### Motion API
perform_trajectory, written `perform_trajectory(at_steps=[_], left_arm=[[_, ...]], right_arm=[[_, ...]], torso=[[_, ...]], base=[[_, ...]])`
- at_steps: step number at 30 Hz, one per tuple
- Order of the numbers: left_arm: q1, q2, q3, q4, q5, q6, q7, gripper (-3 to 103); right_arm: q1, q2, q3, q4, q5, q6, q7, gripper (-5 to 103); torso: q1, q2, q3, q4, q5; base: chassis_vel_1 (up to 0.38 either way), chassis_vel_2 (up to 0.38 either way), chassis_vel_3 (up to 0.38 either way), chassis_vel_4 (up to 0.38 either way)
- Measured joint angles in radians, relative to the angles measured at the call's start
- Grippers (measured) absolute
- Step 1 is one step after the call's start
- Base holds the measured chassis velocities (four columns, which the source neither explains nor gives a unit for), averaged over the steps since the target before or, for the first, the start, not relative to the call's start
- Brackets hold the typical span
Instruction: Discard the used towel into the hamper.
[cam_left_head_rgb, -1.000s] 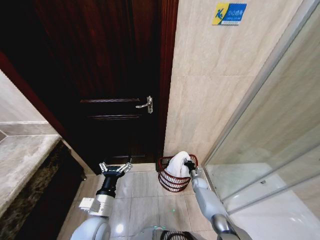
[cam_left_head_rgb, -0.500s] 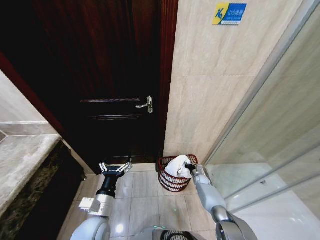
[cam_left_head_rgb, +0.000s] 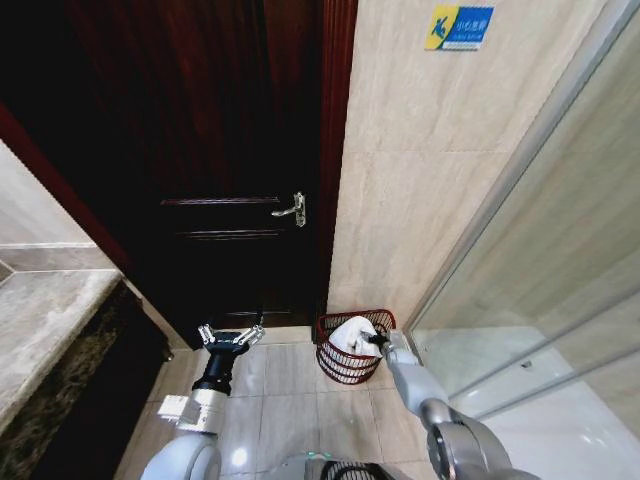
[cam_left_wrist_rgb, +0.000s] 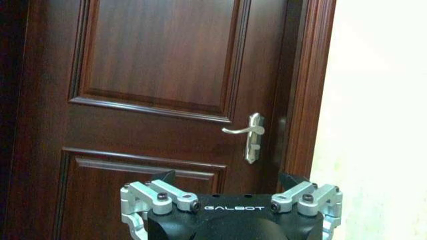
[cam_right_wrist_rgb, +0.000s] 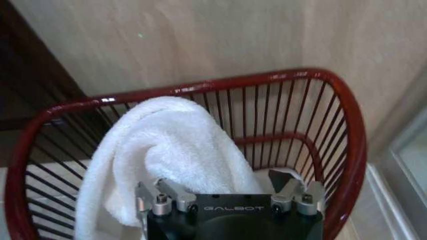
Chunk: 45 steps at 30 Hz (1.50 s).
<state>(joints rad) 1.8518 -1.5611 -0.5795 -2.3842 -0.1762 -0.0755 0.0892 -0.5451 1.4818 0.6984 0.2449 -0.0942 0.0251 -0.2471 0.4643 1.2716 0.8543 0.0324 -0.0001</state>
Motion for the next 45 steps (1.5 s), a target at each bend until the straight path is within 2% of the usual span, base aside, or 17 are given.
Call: perform_trajectory(at_steps=[1,2,4,6,11,14,16,19,24,26,28,31,34,35,37,42,45], left_arm=[[0.000,0.000,0.000,0.000,0.000,0.000,0.000,100],[0.000,0.000,0.000,0.000,0.000,0.000,0.000,100],[0.000,0.000,0.000,0.000,0.000,0.000,0.000,100],[0.000,0.000,0.000,0.000,0.000,0.000,0.000,100],[0.000,0.000,0.000,0.000,0.000,0.000,0.000,100],[0.000,0.000,0.000,0.000,0.000,0.000,0.000,100],[0.000,0.000,0.000,0.000,0.000,0.000,0.000,100],[0.000,0.000,0.000,0.000,0.000,0.000,0.000,100],[0.000,0.000,0.000,0.000,0.000,0.000,0.000,100],[0.000,0.000,0.000,0.000,0.000,0.000,0.000,100],[0.000,0.000,0.000,0.000,0.000,0.000,0.000,100],[0.000,0.000,0.000,0.000,0.000,0.000,0.000,100],[0.000,0.000,0.000,0.000,0.000,0.000,0.000,100],[0.000,0.000,0.000,0.000,0.000,0.000,0.000,100],[0.000,0.000,0.000,0.000,0.000,0.000,0.000,100],[0.000,0.000,0.000,0.000,0.000,0.000,0.000,100],[0.000,0.000,0.000,0.000,0.000,0.000,0.000,100]], right_arm=[[0.004,0.000,0.004,-0.005,-0.001,-0.013,0.016,90],[0.004,0.000,0.004,-0.005,-0.001,-0.013,0.016,90],[0.022,-0.001,0.031,-0.041,-0.042,-0.031,0.047,98],[0.030,-0.005,0.044,-0.054,-0.052,-0.039,0.052,100],[0.038,-0.005,0.029,-0.043,-0.038,-0.042,0.060,100],[0.056,-0.001,0.047,-0.056,-0.044,-0.043,0.096,100],[0.073,0.002,0.079,-0.062,-0.053,-0.045,0.165,100],[0.075,0.004,0.096,-0.049,-0.050,-0.044,0.211,100],[0.033,0.013,0.031,0.050,0.058,-0.031,0.237,100],[0.030,0.014,0.028,0.057,0.063,-0.029,0.237,100],[-0.010,0.021,0.000,0.118,0.085,-0.016,0.216,100],[-0.051,0.021,-0.044,0.192,0.127,-0.039,0.195,100],[-0.165,0.002,-0.132,0.397,0.207,-0.127,0.140,100],[-0.165,0.002,-0.132,0.397,0.207,-0.127,0.140,100],[-0.261,-0.005,-0.164,0.539,0.230,-0.157,0.139,100],[-0.364,-0.016,-0.184,0.689,0.269,-0.193,0.153,100],[-0.463,-0.026,-0.184,0.852,0.307,-0.210,0.160,100]], torso=[[0.000,0.000,0.000,0.0000,0.0002],[0.000,0.000,0.000,0.0000,0.0002],[0.000,0.000,0.000,0.0001,0.0001],[0.000,0.000,0.000,0.0000,0.0001],[0.000,0.000,0.000,-0.0003,0.0002],[0.000,0.000,0.000,0.0001,0.0003],[0.000,0.000,0.000,0.0001,0.0000],[0.000,0.000,0.000,0.0000,0.0002],[0.000,0.000,0.000,-0.0002,0.0002],[0.000,0.000,0.000,-0.0001,0.0002],[0.000,0.000,0.000,-0.0001,-0.0002],[0.000,0.000,0.000,0.0000,0.0003],[0.000,0.000,0.000,-0.0001,-0.0003],[0.000,0.000,0.000,-0.0001,-0.0003],[0.000,0.000,0.000,-0.0001,0.0000],[0.000,0.000,0.000,0.0001,0.0000],[0.000,0.000,0.000,-0.0001,0.0005]], base=[[0.000,0.000,0.000,0.000],[0.000,0.000,0.000,0.000],[0.000,0.000,0.000,0.000],[0.000,0.000,0.000,0.000],[0.000,0.000,0.000,0.000],[0.000,0.000,0.000,0.000],[0.000,0.000,0.000,0.000],[0.000,0.000,0.000,0.000],[0.000,0.000,0.000,0.000],[0.000,0.000,0.000,0.000],[0.000,0.000,0.000,0.000],[0.000,0.000,0.000,0.000],[0.000,0.000,0.000,0.000],[0.000,0.000,0.000,0.000],[0.000,0.000,0.000,0.000],[0.000,0.000,0.000,0.000],[0.000,0.000,0.000,0.000]])
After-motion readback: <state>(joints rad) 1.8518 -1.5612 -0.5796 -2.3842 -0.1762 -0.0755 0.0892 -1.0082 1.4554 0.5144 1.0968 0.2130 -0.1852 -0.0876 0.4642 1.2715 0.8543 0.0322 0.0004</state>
